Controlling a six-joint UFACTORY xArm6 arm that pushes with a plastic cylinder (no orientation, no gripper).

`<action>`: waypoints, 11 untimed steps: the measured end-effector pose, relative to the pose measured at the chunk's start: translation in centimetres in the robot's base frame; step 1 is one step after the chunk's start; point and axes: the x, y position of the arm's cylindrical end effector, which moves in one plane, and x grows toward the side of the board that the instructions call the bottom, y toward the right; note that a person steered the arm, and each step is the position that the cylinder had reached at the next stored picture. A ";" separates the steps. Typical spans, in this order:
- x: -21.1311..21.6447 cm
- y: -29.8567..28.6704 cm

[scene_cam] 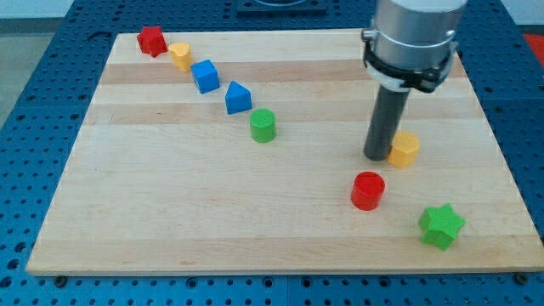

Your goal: Point your arm at the green star

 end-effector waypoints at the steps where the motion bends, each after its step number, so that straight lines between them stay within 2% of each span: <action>1: 0.0 0.9; 2: 0.0 1.3; 3: 0.0 -3.9; 4: 1.9 -11.5; 5: 6.4 -13.3; 6: 10.4 -12.0; 7: 11.3 -7.1; 8: 10.9 -2.2; 9: 8.5 0.8; 10: 3.6 1.2; 11: 4.5 1.2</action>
